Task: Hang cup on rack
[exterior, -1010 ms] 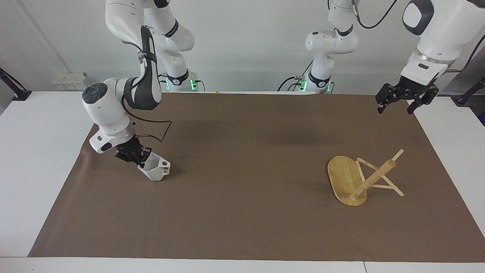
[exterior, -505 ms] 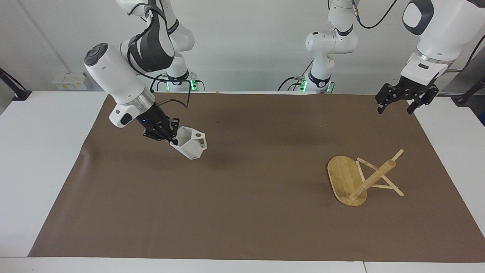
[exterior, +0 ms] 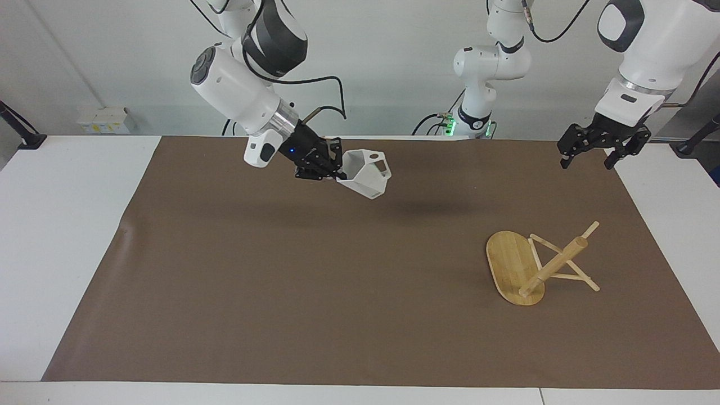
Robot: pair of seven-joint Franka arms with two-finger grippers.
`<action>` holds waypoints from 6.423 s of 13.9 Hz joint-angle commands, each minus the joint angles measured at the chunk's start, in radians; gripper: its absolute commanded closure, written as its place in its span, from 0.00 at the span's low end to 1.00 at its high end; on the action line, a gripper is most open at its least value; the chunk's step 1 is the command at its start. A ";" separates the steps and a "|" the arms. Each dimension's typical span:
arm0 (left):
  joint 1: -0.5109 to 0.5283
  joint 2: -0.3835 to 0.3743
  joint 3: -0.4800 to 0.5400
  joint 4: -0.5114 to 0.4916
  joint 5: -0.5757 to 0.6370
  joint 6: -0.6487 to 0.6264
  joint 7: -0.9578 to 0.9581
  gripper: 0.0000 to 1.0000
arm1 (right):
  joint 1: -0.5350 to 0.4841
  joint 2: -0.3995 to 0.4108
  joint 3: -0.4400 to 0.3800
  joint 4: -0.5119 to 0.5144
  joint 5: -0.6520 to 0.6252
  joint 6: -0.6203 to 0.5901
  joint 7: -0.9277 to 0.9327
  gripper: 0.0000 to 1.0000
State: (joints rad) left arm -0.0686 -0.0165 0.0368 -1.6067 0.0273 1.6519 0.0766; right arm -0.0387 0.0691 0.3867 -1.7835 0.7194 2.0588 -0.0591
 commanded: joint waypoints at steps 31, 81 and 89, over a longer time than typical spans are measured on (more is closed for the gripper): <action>0.018 -0.195 0.003 -0.432 -0.633 0.170 1.307 0.00 | 0.006 0.052 0.235 -0.005 0.259 0.261 0.120 1.00; -0.143 -0.263 -0.011 -0.590 -1.024 0.450 1.572 1.00 | 0.016 0.089 0.304 -0.017 0.213 0.374 0.164 0.00; -0.140 -0.260 -0.011 -0.598 -0.992 0.509 1.565 1.00 | 0.007 0.087 0.282 -0.017 0.195 0.383 0.157 0.00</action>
State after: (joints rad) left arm -0.2007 -0.2588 0.0248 -2.1787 -0.9735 2.1161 1.6506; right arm -0.0163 0.1666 0.6758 -1.7901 0.9340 2.4369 0.1023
